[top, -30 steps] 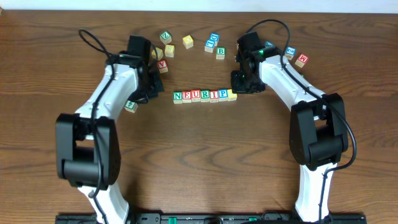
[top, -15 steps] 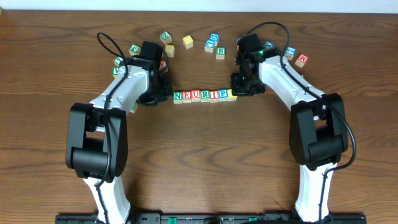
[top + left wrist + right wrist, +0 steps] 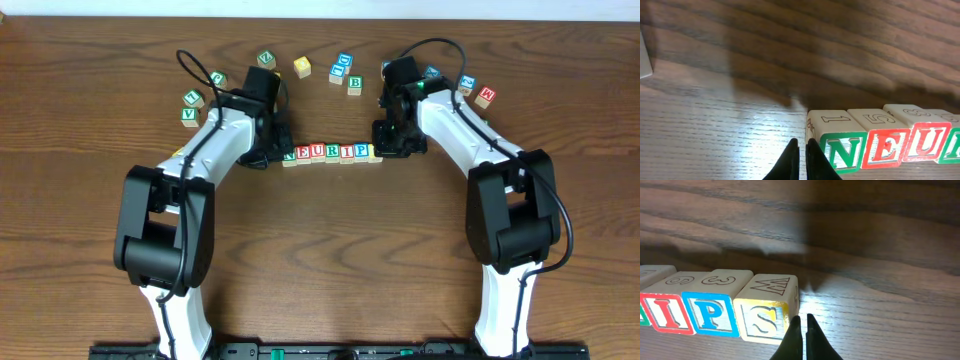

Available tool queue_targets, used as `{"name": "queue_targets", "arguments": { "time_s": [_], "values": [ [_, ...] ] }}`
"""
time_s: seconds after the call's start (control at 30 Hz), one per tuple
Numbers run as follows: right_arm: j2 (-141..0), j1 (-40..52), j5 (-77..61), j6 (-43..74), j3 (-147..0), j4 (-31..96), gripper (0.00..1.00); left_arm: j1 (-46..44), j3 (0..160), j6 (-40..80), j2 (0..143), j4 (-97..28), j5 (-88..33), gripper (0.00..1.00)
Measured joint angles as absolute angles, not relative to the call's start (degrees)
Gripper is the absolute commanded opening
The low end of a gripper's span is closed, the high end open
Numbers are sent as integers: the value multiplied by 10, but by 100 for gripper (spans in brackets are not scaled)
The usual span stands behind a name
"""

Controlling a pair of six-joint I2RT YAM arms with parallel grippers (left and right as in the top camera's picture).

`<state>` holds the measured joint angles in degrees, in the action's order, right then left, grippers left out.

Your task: Spell out NEURIPS

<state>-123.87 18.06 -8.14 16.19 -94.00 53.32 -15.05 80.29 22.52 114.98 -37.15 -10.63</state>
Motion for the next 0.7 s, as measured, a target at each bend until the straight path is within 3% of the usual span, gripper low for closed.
{"name": "queue_targets", "arguments": {
  "time_s": [0.7],
  "values": [
    [-1239,181,-81,188,-940,548,1,-150,803,225,1150,-340,-106,8]
  ]
}}
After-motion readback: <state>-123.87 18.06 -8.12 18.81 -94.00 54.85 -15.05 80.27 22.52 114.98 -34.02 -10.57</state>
